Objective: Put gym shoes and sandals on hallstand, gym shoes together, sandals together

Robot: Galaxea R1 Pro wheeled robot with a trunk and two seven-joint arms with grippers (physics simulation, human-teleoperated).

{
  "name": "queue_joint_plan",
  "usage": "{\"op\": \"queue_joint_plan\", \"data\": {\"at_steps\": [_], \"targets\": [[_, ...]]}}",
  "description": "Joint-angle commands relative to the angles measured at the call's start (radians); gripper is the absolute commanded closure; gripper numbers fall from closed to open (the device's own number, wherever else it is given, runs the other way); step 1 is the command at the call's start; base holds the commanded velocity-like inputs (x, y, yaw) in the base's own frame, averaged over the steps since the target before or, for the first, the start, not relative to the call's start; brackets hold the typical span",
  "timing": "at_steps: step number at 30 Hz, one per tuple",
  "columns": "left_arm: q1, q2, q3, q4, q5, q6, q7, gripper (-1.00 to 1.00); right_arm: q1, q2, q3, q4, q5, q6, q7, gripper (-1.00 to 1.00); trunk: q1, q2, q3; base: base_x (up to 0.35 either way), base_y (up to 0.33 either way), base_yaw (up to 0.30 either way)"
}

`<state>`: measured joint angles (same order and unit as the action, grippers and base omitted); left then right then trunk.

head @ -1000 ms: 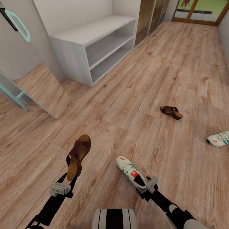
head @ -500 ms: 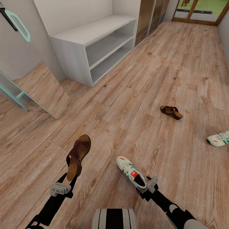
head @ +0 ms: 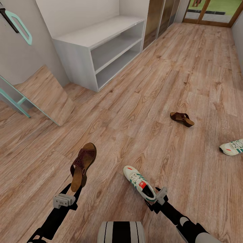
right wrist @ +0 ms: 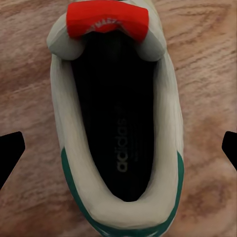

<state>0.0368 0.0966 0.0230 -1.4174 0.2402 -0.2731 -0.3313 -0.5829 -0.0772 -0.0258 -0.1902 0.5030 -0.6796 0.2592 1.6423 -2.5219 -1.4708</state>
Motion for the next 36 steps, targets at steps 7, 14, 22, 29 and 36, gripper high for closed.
{"op": "queue_joint_plan", "data": {"at_steps": [7,14,22,29,36], "targets": [[0.0,0.0,0.0,0.0,0.0,0.0,0.0,1.0,0.0,0.0,0.001,0.0,0.001,0.0,0.0,-1.0,0.0,0.0,0.0,0.0,0.0,0.0],[0.0,0.0,0.0,0.0,0.0,0.0,0.0,1.0,0.0,0.0,0.001,0.0,0.001,0.0,0.0,-1.0,0.0,0.0,0.0,0.0,0.0,0.0],[0.0,0.0,0.0,0.0,0.0,0.0,0.0,1.0,0.0,0.001,0.001,0.0,0.002,0.0,0.0,-1.0,0.0,0.0,0.0,0.0,0.0,0.0],[0.0,0.0,0.0,0.0,0.0,0.0,0.0,1.0,0.0,0.001,0.002,0.0,0.002,0.0,0.0,-1.0,0.0,0.0,0.0,0.0,0.0,0.0],[0.0,0.0,0.0,0.0,0.0,0.0,0.0,1.0,0.0,0.001,0.001,0.0,0.002,0.0,0.0,-1.0,0.0,0.0,0.0,0.0,0.0,0.0]]}}
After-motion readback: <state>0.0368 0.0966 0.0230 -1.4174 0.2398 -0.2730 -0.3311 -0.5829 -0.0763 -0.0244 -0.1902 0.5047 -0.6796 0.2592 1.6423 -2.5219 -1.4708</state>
